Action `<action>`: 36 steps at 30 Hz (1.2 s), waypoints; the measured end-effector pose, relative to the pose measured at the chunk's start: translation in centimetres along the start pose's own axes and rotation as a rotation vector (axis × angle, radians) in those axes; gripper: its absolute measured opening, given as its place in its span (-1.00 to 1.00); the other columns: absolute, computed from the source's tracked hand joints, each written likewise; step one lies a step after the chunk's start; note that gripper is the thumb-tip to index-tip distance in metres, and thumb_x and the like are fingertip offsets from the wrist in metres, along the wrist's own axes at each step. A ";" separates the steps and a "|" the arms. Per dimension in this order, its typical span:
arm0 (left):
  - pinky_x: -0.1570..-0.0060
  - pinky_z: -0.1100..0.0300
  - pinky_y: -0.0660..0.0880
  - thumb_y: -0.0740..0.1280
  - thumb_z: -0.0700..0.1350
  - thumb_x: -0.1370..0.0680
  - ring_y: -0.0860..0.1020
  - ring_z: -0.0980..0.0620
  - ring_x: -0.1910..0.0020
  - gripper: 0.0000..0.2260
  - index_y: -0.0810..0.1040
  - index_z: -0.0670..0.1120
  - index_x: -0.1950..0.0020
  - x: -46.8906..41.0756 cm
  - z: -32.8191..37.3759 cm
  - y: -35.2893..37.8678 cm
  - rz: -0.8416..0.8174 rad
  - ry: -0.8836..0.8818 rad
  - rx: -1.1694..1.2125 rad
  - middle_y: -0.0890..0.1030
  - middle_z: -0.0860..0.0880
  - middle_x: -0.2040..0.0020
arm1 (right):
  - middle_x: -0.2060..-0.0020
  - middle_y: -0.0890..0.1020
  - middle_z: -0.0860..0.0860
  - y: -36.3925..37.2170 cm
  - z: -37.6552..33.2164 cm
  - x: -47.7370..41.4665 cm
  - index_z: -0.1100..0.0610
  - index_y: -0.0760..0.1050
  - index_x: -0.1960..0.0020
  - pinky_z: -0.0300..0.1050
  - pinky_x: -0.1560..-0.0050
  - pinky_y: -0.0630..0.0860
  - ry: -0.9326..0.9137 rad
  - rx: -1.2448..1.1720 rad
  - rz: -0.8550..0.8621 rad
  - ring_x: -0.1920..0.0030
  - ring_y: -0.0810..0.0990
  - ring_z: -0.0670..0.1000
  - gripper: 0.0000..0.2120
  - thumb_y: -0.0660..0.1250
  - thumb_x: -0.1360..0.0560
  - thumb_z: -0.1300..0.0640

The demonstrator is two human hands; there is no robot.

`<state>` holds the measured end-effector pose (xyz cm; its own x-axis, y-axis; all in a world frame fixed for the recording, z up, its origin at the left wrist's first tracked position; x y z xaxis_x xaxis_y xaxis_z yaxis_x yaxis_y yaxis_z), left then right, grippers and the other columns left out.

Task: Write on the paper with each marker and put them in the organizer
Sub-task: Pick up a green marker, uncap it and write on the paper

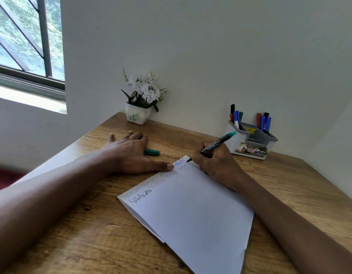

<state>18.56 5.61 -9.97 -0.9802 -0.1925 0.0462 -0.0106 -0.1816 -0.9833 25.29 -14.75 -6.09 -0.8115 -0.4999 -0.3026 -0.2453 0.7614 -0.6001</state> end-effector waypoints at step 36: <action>-0.51 -0.38 -0.02 -0.08 0.76 -0.06 0.10 -0.03 -0.63 0.28 0.22 0.01 -0.59 0.2 0.1 -0.4 0.015 0.014 0.004 0.14 0.01 -0.65 | 0.48 0.51 0.08 -0.5 0.4 0.0 0.29 0.48 0.23 -0.20 0.46 0.43 0.068 -0.075 0.059 0.50 0.45 -0.03 -0.82 0.39 -0.50 0.25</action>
<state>18.43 5.56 -9.58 -0.9830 -0.1813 0.0287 0.0049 -0.1823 -0.9832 25.60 -15.29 -6.12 -0.8592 -0.4261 -0.2833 -0.2332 0.8189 -0.5245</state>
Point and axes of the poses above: each hand's wrist, its own x-axis away from the middle knuckle, its own y-axis out of the palm, z = x × y, the point moved 10 cm from there along -x, towards the middle knuckle
